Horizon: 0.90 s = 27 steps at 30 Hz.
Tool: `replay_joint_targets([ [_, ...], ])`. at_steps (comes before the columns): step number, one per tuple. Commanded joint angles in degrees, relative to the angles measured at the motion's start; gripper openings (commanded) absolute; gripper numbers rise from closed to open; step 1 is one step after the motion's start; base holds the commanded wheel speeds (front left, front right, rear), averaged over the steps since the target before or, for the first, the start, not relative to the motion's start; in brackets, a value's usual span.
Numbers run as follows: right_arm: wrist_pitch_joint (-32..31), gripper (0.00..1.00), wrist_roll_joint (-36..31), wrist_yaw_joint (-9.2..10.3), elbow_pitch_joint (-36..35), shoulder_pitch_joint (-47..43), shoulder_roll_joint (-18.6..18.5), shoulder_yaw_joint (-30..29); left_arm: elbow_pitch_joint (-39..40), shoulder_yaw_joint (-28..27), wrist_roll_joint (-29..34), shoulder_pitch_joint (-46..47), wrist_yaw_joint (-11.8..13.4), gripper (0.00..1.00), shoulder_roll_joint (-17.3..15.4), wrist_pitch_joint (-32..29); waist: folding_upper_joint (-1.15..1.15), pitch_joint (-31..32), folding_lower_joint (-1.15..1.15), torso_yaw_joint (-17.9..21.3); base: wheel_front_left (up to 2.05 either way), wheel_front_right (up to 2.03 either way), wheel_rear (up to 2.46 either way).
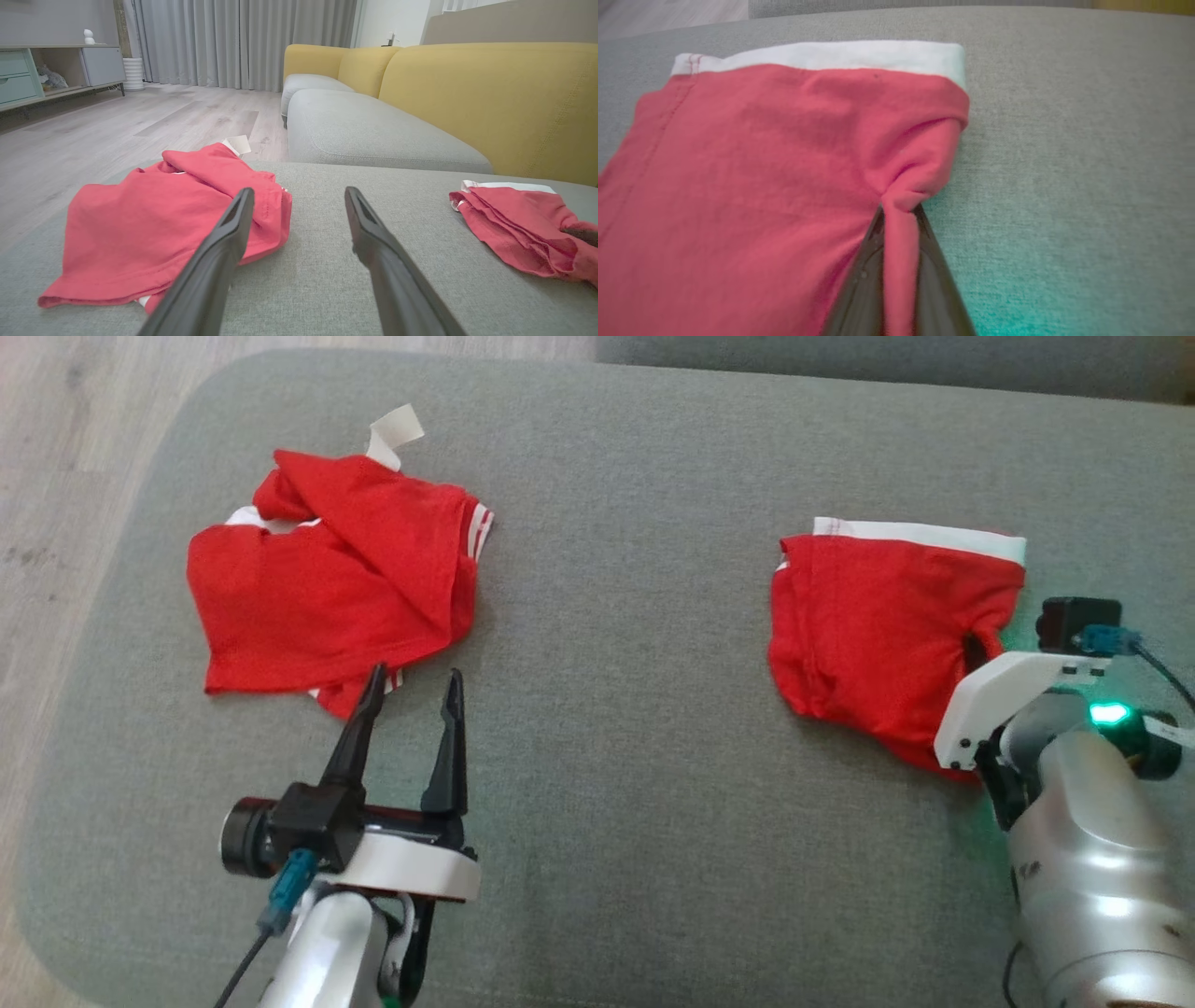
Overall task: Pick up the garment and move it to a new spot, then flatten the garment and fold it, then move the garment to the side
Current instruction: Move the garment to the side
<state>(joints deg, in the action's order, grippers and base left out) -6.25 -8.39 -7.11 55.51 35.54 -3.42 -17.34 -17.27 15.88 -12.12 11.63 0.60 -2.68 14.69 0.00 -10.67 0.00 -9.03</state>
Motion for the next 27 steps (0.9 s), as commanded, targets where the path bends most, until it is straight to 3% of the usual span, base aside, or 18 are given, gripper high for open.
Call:
replay_joint_targets([
  [1,1.2,0.00,-1.9,-0.37,-0.2,0.2,0.5,1.5,1.5,-2.5,0.1,2.0,0.6,1.00,-0.2,0.3,0.00,0.8,0.00,0.7,0.00,0.00,0.00],
  [5,4.2,0.00,-5.7,-0.37,-1.2,0.7,-0.7,4.7,1.5,-2.7,0.0,1.5,0.8,1.00,-0.2,0.3,0.00,2.4,0.00,1.9,0.00,0.00,0.00],
  [10,5.5,0.00,-10.1,-0.37,-2.0,0.0,-9.8,8.5,1.7,-2.7,-0.2,0.9,1.0,1.00,-0.2,0.3,0.00,3.4,0.00,3.0,0.00,0.00,0.00],
  [15,4.8,0.00,-11.2,-0.37,-2.2,-0.4,-19.8,8.3,2.4,-2.9,-0.2,1.2,0.9,1.00,-0.2,0.3,0.00,2.3,0.00,2.8,0.00,0.00,0.00],
  [21,2.5,0.00,-14.1,-0.37,-3.8,-0.7,-27.2,8.5,2.4,-3.4,0.4,1.3,0.4,1.00,-0.2,0.3,0.00,0.7,0.00,2.3,0.00,0.00,0.00],
  [27,0.8,0.00,-12.8,-0.37,-6.3,-0.5,-28.9,6.4,2.5,-3.7,0.5,2.4,0.1,1.00,-0.2,0.3,0.00,-0.5,0.00,1.8,0.00,0.00,0.00],
])
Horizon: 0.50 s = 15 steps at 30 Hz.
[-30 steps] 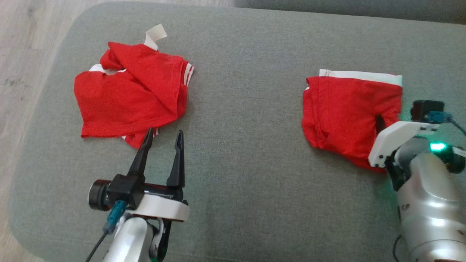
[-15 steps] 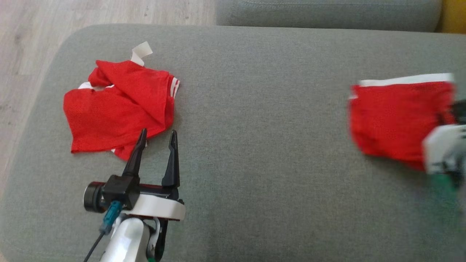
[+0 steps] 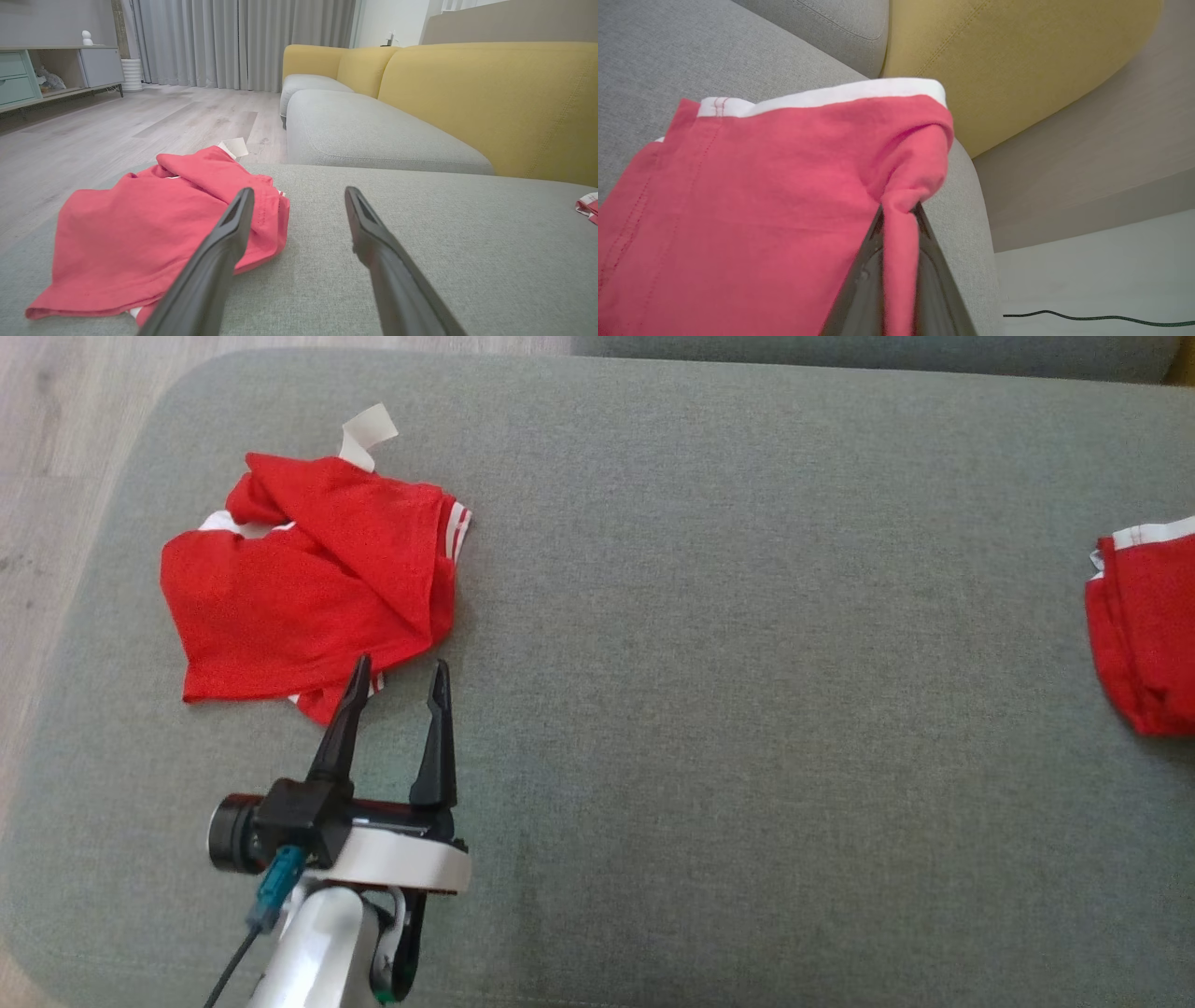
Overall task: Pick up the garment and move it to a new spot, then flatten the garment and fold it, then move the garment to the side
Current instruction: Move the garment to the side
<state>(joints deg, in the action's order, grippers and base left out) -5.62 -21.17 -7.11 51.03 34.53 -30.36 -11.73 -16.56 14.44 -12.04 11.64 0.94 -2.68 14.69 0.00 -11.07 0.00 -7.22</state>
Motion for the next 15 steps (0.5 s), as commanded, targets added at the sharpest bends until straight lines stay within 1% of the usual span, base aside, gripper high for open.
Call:
replay_joint_targets([
  [1,-0.2,0.00,0.2,-0.37,-2.3,0.5,-1.9,0.6,1.9,-2.3,0.3,2.5,-0.3,1.00,-0.2,0.3,0.00,-0.2,0.00,-0.1,0.00,0.00,0.00],
  [7,-1.9,0.00,0.7,-0.37,-5.1,-0.3,-1.0,-2.6,1.9,-2.6,0.2,2.5,-0.2,1.00,-0.2,0.3,0.00,-0.4,0.00,-0.2,0.00,0.00,0.00],
  [8,-2.0,0.15,0.6,-0.37,-5.6,-0.5,-0.8,-3.1,1.9,-2.6,0.2,2.5,-0.2,1.00,-0.2,0.3,0.00,-0.4,0.00,-0.2,0.00,0.00,0.00],
  [9,-2.0,0.68,0.5,-0.37,-6.1,-0.7,-0.5,-3.5,1.8,-2.7,0.3,2.4,-0.2,1.00,-0.2,0.3,0.00,-0.4,0.00,-0.2,0.00,0.00,0.00],
  [10,-1.8,1.00,0.6,-0.37,-6.5,-0.7,-0.2,-4.0,1.8,-2.7,0.3,2.4,-0.2,1.00,-0.2,0.3,0.00,-0.3,0.00,-0.2,0.00,0.00,0.00],
  [15,-0.8,1.00,0.9,-0.37,-8.6,-0.9,2.5,-5.8,1.6,-2.8,0.2,2.2,-0.1,1.00,-0.2,0.3,0.00,1.1,0.00,0.2,0.00,0.00,0.00],
])
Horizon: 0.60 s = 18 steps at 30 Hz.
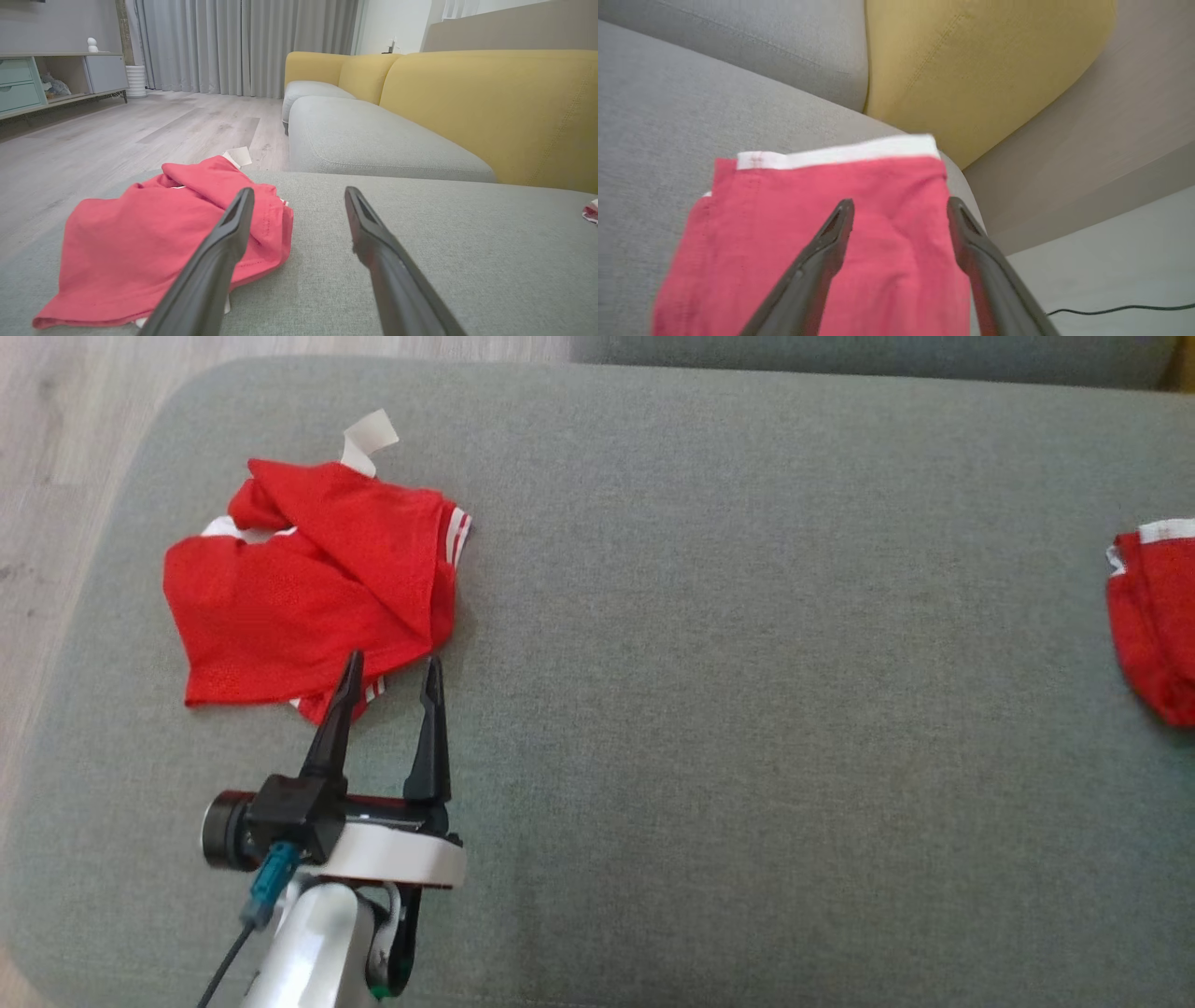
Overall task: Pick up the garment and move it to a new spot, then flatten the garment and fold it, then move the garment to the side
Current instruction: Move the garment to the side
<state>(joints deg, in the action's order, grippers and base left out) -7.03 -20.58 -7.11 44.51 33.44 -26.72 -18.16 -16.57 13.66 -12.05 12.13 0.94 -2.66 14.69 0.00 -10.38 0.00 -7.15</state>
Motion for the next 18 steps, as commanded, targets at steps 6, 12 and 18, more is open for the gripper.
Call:
replay_joint_targets([
  [6,4.5,1.00,3.2,-0.37,-5.3,-0.1,4.7,2.2,1.0,-2.4,0.1,0.5,0.1,1.00,-0.2,0.3,0.00,4.8,0.00,1.2,0.00,0.00,0.00],
  [12,9.4,1.00,9.1,-0.37,-12.7,-1.9,13.7,5.7,0.7,-2.8,1.1,-1.2,-0.2,1.00,-0.2,0.3,0.00,9.7,0.00,2.5,0.00,0.00,0.00],
  [18,12.9,1.00,17.0,-0.37,-21.3,-6.7,21.3,8.3,1.2,-3.2,1.5,-2.5,-0.5,1.00,-0.2,0.3,0.00,12.0,0.00,3.6,0.00,0.00,0.00],
])
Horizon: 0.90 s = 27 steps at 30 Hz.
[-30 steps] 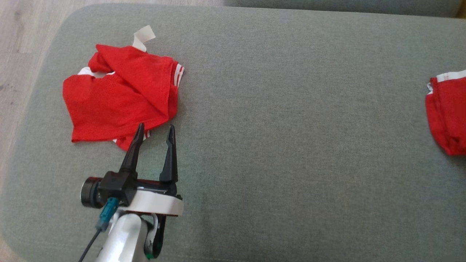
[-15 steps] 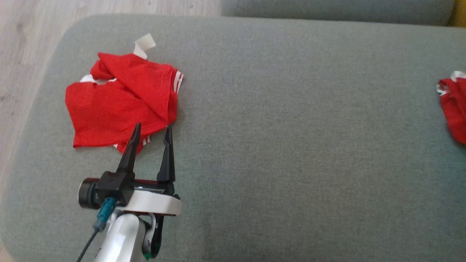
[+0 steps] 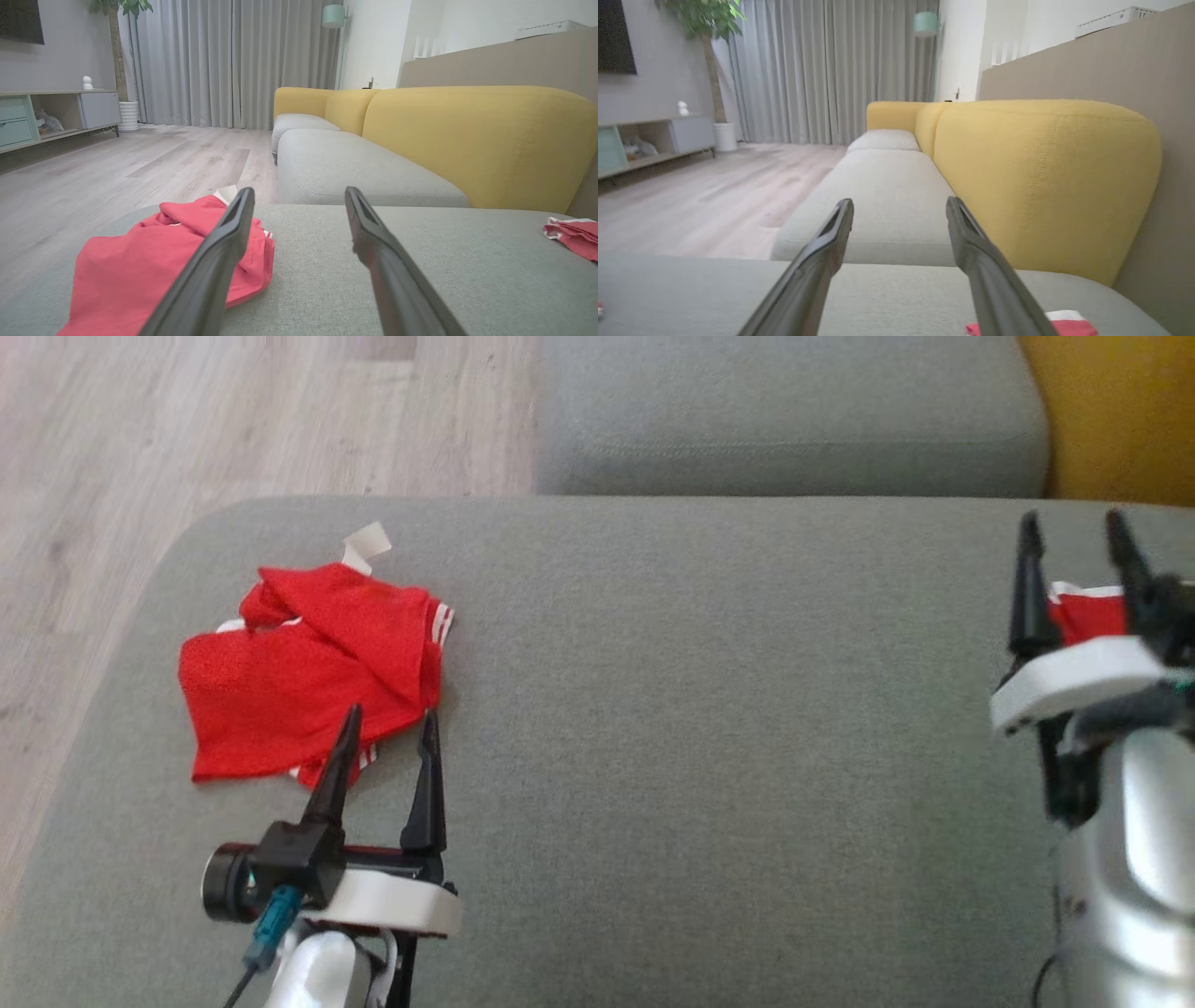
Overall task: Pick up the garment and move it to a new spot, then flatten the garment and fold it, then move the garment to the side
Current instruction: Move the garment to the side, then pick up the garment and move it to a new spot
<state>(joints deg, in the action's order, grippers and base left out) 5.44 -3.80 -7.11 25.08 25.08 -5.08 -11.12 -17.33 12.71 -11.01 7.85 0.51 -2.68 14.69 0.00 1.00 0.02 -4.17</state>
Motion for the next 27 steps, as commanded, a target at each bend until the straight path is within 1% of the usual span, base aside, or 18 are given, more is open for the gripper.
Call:
replay_joint_targets([
  [1,1.0,1.00,2.0,-0.37,-3.4,0.2,0.4,2.1,2.2,-2.3,0.6,1.6,-0.3,1.00,-0.2,0.3,0.00,0.9,-0.02,0.8,0.00,0.00,0.00],
  [5,3.1,1.00,9.0,-0.37,-8.4,-6.1,1.9,4.4,2.2,-2.4,1.0,0.6,-0.9,1.00,-0.2,0.3,0.00,1.7,-0.02,1.3,0.00,0.00,0.00],
  [9,5.5,1.00,16.2,-0.37,-10.4,-12.7,2.2,8.4,2.4,-2.6,1.1,-0.9,-1.0,1.00,-0.2,0.3,0.00,2.1,-0.02,1.8,0.00,0.00,0.00],
  [12,7.1,1.00,17.1,-0.37,-10.0,-16.7,2.2,11.3,2.4,-2.3,1.0,-2.1,-0.9,1.00,-0.2,0.3,0.00,2.2,-0.02,1.9,0.00,0.00,0.00],
  [18,9.0,1.00,19.0,-0.37,-9.9,-21.6,2.2,12.2,2.3,-2.0,1.0,-3.9,-0.7,1.00,-0.2,0.3,0.00,2.5,-0.02,1.6,0.00,0.00,0.00],
  [27,9.5,1.00,18.6,-0.37,-10.3,-22.6,2.2,12.9,2.2,-1.8,0.7,-3.8,-0.5,1.00,-0.2,0.3,0.00,2.4,-0.02,1.4,0.00,0.00,0.00],
])
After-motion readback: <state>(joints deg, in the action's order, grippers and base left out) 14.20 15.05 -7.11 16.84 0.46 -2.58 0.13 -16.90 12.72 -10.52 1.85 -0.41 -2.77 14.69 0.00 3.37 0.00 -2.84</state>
